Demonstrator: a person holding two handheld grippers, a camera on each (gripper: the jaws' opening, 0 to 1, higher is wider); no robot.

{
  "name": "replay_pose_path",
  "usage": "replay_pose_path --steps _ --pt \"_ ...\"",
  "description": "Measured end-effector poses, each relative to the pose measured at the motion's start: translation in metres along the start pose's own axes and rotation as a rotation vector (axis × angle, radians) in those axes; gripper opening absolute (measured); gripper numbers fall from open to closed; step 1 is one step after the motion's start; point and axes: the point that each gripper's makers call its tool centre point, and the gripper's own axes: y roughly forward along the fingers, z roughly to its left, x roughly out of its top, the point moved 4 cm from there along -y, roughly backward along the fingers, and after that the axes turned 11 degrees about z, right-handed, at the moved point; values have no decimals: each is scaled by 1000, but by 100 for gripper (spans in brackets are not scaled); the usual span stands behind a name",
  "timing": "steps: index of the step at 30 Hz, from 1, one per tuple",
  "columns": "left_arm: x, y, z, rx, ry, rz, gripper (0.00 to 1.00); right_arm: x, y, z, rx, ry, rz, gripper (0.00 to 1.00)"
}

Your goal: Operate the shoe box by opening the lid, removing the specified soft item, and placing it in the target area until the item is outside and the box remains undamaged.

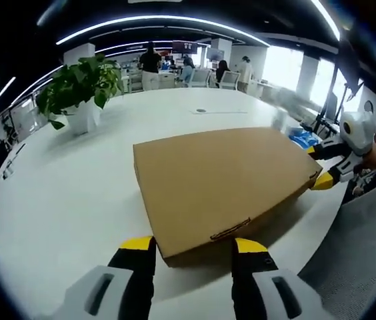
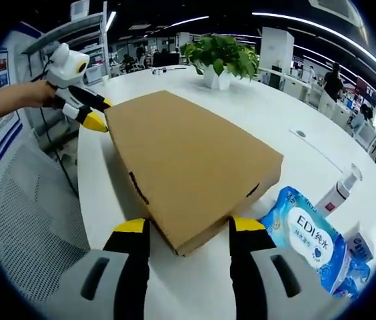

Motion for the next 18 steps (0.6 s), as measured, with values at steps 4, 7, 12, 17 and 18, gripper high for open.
replay_pose_path --steps 4,7,12,17,18 --pt "7 5 2 5 7 10 46 4 3 -8 2 1 -5 44" --pt "13 9 5 9 8 16 46 7 5 -13 1 2 -5 44" --pt "23 15 10 11 8 22 46 11 8 -23 1 2 -7 44" --pt "32 21 14 8 11 27 46 16 12 -34 2 0 -6 44" --pt "33 22 15 8 11 28 45 16 12 -35 2 0 -6 44"
